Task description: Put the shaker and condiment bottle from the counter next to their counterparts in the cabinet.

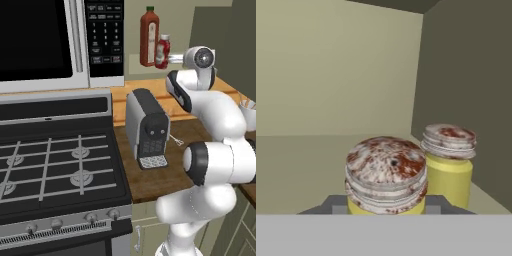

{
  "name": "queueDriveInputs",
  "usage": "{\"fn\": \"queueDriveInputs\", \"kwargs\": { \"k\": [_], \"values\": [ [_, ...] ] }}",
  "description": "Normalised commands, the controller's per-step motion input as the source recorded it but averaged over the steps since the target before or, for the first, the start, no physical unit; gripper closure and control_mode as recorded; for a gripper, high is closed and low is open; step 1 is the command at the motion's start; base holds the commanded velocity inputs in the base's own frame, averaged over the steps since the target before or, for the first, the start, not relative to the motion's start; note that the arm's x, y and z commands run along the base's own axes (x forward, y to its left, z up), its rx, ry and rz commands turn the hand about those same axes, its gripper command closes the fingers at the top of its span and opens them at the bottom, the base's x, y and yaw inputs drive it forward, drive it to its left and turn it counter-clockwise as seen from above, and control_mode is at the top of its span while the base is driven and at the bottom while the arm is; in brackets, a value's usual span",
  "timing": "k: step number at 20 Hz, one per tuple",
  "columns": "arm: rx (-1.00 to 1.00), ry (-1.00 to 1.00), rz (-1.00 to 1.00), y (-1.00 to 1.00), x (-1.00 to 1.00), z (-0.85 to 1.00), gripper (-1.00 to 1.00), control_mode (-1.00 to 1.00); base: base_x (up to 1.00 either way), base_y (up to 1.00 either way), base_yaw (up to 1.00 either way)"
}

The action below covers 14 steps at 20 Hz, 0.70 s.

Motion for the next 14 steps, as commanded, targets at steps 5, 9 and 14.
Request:
{"fn": "queueDriveInputs", "kwargs": {
  "k": [5,9,14],
  "values": [
    [0.00,-0.03,0.06,-0.03,0.04,-0.15,-1.00,-1.00,0.00,0.00,0.00],
    [0.00,-0.08,0.03,-0.03,-0.28,0.00,-1.00,-1.00,0.00,0.00,0.00],
    [0.00,-0.09,0.00,0.00,-0.39,0.00,-1.00,-1.00,0.00,0.00,0.00]
  ]
}}
